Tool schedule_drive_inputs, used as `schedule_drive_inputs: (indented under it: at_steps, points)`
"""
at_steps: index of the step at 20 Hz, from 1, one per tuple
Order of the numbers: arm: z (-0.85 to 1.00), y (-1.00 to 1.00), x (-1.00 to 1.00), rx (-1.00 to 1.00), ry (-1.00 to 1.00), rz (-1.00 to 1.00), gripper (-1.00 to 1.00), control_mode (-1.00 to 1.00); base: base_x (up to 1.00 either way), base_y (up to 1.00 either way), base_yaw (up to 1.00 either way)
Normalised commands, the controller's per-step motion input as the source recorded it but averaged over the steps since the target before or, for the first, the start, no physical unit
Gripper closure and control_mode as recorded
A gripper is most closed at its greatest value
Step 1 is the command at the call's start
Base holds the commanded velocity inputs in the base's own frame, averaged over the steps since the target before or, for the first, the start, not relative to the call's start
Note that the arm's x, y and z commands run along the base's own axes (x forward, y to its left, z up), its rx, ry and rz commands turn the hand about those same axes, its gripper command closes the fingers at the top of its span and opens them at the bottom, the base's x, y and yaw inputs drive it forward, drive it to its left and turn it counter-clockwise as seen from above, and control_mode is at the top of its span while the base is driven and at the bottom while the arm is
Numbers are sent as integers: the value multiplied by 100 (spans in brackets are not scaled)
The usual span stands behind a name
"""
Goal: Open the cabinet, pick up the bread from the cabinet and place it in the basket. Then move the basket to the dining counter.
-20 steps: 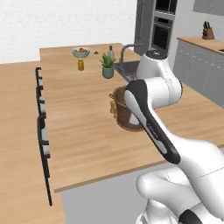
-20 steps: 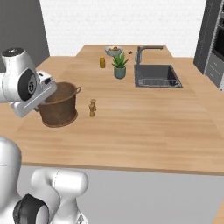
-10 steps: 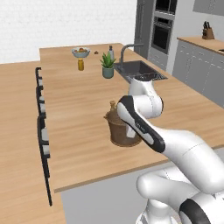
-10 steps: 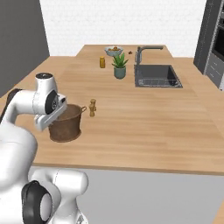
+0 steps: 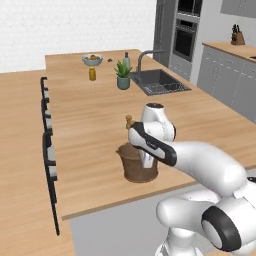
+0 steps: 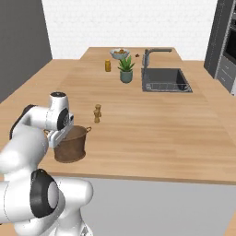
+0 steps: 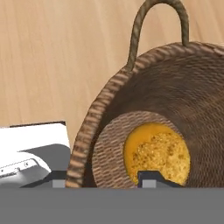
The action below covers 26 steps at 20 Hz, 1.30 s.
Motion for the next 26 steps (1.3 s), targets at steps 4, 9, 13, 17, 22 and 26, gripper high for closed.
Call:
schedule_drive_inputs:
  at_steps: [4, 9, 13, 17, 22, 26]
  points:
    - [7, 0, 2, 0, -3, 11, -100, -100, 0, 0, 0]
    - [80, 7, -18, 0, -11, 3, -100, -100, 0, 0, 0]
    - [100, 29, -81, -2, -13, 0, -100, -100, 0, 0, 0]
    - [88, 52, -100, -4, -14, 0, -100, -100, 0, 0, 0]
    - [45, 50, -100, -10, -23, 0, -100, -100, 0, 0, 0]
    - [5, 34, -100, -14, -27, 0, -100, -100, 0, 0, 0]
